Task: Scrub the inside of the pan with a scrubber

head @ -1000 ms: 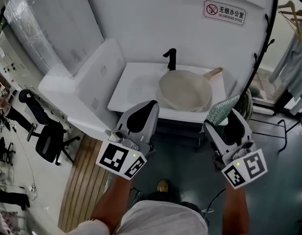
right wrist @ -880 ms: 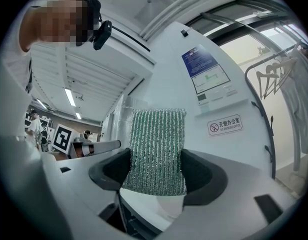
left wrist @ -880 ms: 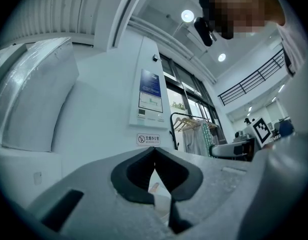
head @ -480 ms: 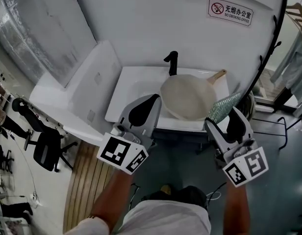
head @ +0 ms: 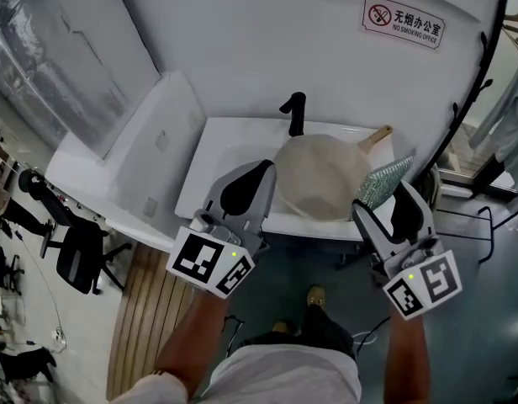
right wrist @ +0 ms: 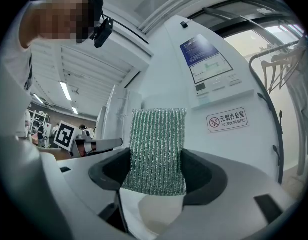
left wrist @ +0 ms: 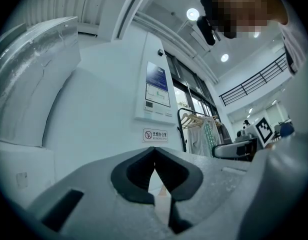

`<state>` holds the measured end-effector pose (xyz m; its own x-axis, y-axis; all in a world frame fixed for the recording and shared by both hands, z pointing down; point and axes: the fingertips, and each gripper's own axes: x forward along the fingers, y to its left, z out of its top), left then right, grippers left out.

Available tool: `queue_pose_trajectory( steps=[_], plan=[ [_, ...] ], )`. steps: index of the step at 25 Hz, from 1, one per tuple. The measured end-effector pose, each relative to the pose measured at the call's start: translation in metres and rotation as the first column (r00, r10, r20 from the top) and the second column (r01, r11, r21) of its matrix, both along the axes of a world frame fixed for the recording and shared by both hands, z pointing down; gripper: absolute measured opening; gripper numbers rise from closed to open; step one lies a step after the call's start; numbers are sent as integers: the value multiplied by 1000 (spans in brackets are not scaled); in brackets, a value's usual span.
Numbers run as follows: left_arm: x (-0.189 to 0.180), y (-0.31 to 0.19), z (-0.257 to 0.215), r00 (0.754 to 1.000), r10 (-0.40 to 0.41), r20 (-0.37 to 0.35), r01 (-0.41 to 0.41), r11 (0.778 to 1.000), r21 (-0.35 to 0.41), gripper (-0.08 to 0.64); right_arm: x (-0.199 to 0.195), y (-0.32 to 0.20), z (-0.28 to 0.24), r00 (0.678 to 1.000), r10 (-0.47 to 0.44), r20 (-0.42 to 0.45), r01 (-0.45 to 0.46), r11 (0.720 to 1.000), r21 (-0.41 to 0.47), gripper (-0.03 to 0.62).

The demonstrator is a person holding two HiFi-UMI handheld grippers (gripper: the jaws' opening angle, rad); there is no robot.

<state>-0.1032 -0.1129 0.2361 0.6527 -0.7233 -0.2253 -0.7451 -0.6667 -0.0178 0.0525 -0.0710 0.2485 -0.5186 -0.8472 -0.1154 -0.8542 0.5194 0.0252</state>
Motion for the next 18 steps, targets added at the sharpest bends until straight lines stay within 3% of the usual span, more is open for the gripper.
queue_pose_trajectory(
  steps=[18],
  plan=[
    [46, -101, 5, 992, -126, 33, 126, 992, -10, 15, 50, -118, 2, 994, -114, -2, 114, 994, 2, 304]
  ],
)
